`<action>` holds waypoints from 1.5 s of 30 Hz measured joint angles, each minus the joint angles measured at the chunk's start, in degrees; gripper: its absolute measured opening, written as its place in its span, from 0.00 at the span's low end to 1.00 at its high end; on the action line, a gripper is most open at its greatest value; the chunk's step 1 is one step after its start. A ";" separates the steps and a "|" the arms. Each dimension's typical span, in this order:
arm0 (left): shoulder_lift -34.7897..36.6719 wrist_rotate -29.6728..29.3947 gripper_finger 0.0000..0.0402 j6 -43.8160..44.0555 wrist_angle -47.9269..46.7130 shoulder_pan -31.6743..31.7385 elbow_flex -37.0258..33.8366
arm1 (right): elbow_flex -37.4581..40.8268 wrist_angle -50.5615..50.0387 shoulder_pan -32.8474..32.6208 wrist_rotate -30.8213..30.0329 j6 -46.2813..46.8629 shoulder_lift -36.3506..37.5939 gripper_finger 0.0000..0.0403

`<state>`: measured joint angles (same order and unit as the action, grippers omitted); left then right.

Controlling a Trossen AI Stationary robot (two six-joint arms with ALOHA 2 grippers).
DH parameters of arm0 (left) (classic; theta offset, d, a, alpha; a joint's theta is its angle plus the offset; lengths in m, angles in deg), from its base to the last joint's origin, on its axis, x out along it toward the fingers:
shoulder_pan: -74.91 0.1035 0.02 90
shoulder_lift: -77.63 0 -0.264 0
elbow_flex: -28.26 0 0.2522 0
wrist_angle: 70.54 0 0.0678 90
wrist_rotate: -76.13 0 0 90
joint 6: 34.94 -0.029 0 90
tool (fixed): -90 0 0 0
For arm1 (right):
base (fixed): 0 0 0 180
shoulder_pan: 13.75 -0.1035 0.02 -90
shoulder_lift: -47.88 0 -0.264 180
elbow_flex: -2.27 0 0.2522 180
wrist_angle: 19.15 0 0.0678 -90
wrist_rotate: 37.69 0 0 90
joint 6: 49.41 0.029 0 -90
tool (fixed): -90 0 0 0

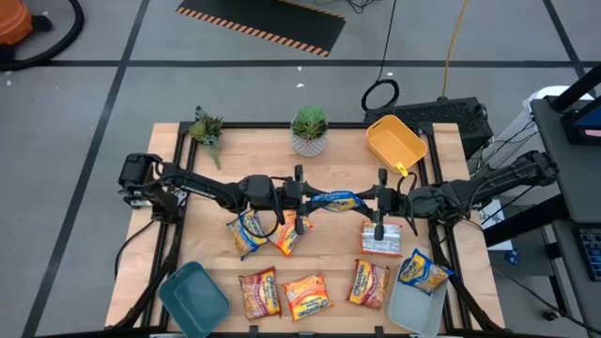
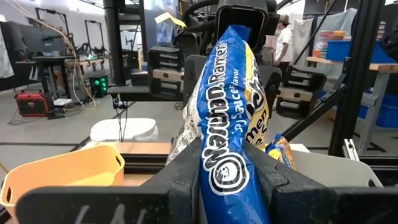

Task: Sort Maruchan noodles
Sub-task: Put the right blue noodle pack into the gray bin

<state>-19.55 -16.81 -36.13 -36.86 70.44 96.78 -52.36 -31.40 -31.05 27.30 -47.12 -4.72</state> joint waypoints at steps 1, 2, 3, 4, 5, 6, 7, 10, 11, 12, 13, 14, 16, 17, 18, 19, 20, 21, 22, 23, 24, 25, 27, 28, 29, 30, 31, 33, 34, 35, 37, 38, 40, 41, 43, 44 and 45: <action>0.00 0.00 0.20 0.00 -0.07 0.00 0.00 | 0.00 -0.04 0.00 0.02 -0.02 0.00 0.23; 0.00 0.00 0.20 0.00 -0.14 0.00 0.00 | 0.00 -0.04 0.00 0.02 0.00 0.00 0.23; 0.00 -0.01 0.20 0.00 -0.15 0.00 0.00 | 0.00 -0.06 0.00 0.01 -0.02 0.00 0.22; 0.00 -0.02 0.20 0.00 -0.15 0.00 0.00 | 0.00 -0.05 -0.01 0.01 -0.01 0.00 0.21; 0.00 -0.01 0.20 0.00 -0.15 0.00 0.00 | 0.00 -0.05 -0.02 0.00 -0.01 0.00 0.20; 0.00 -0.02 0.20 0.00 -0.15 0.00 0.00 | 0.00 -0.06 -0.02 0.00 -0.02 0.00 0.20; 0.00 -0.02 0.20 0.00 -0.15 0.00 0.00 | 0.00 -0.06 -0.02 0.00 -0.02 0.00 0.20; 0.00 0.00 0.20 1.22 -0.20 0.00 0.00 | 0.00 -0.06 -0.02 0.00 0.00 0.00 0.20; -0.02 0.00 0.20 2.65 -0.31 0.00 0.00 | 0.00 -0.06 -0.02 0.00 0.00 0.00 0.20; -0.02 0.00 0.21 4.28 -0.46 0.00 0.00 | 0.00 -0.08 -0.02 0.00 0.01 0.00 0.20; -0.02 0.02 0.22 5.53 -0.66 0.02 0.00 | 0.00 -0.11 -0.02 -0.01 0.02 0.00 0.20; -0.01 0.04 0.23 6.23 -0.78 0.02 0.00 | 0.00 -0.13 -0.02 -0.05 0.02 0.00 0.20; 0.40 0.58 0.29 6.35 -1.48 0.02 0.00 | 0.00 -0.07 -0.02 -0.20 0.02 0.00 0.19; 0.68 1.04 0.33 6.46 -1.61 0.02 0.00 | 0.00 0.02 -0.02 -0.22 0.03 0.00 0.19; 1.24 1.44 0.37 6.98 -2.36 0.00 0.00 | 0.00 0.11 -0.01 -0.24 0.04 0.00 0.19; 2.12 1.63 0.41 7.81 -3.70 0.00 0.00 | 0.00 0.13 -0.02 -0.29 0.05 0.00 0.19; 2.98 1.73 0.45 8.52 -5.06 -0.02 0.00 | 0.00 0.14 -0.02 -0.38 0.33 0.00 0.19; 3.85 1.77 0.49 9.15 -6.11 -0.04 0.00 | 0.00 0.16 -0.02 -0.48 0.75 0.02 0.19; 4.93 1.80 0.53 9.47 -7.98 -0.04 0.00 | 0.00 0.14 -0.01 -0.50 1.15 0.14 0.19; 6.25 1.84 0.56 9.53 -10.45 -0.06 0.00 | 0.00 -0.01 -0.02 -0.49 1.52 0.26 0.19; 7.51 1.81 0.58 9.55 -12.80 -0.13 0.00 | 0.00 -0.04 -0.02 -0.48 1.77 0.31 0.19; 8.61 1.79 0.60 9.66 -14.42 -0.15 0.00 | 0.00 -0.11 -0.02 -0.48 2.05 0.37 0.19; 11.51 1.75 0.63 10.20 -18.89 -0.16 0.00 | -0.02 -1.27 -0.02 -0.42 3.04 0.72 0.19; 12.98 1.71 0.64 10.42 -21.07 -0.19 -0.02 | -0.02 -1.79 -0.02 -0.10 3.97 0.79 0.19; 14.22 1.66 0.64 10.67 -22.64 -0.21 -0.02 | -0.02 -1.93 -0.02 0.79 4.94 0.86 0.19; 15.62 1.63 0.64 10.78 -24.61 -0.22 0.00 | -0.02 -2.41 -0.13 1.51 6.08 1.16 0.19; 17.04 1.61 0.64 10.84 -27.23 -0.23 0.00 | 0.00 -3.16 -0.37 2.59 7.33 1.45 0.19; 19.50 1.29 0.64 11.29 -31.47 -0.42 0.00 | -0.01 -3.48 -1.00 4.94 9.29 2.04 0.19; 20.50 0.66 0.64 11.25 -33.51 -0.49 0.00 | -0.02 -3.55 -1.45 5.68 10.09 2.32 0.19; 21.27 -0.41 0.64 10.95 -35.05 -0.57 0.00 | -0.02 -3.59 -2.09 5.69 10.79 2.47 0.19; 22.64 -3.14 0.64 10.37 -38.70 -0.92 0.00 | -0.02 -3.61 -3.42 5.70 11.75 2.76 0.19; 23.04 -4.53 0.64 10.36 -39.90 -0.98 0.00 | -0.02 -3.90 -4.13 5.71 12.19 2.82 0.19; 23.19 -6.95 0.64 10.45 -41.70 -1.11 0.00 | -0.03 -4.61 -5.65 5.85 13.71 3.11 0.19; 23.17 -7.73 0.64 10.51 -42.84 -1.18 0.00 | -0.50 -6.45 -6.39 6.20 14.90 3.27 0.19; 23.06 -8.12 0.64 10.47 -44.38 -1.20 0.00 | -2.80 -11.61 -7.96 7.36 17.97 3.25 0.19; 23.06 -8.13 0.64 10.46 -44.83 -1.20 0.00 | -4.54 -15.40 -8.94 7.32 19.87 3.16 0.19; 23.08 -8.13 0.64 10.45 -45.00 -1.12 0.00 | -6.43 -19.56 -10.00 7.32 21.90 2.94 0.19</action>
<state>3.53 -24.94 -25.68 -81.86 69.33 96.78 -58.79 -50.95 -41.05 34.61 -25.22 -1.77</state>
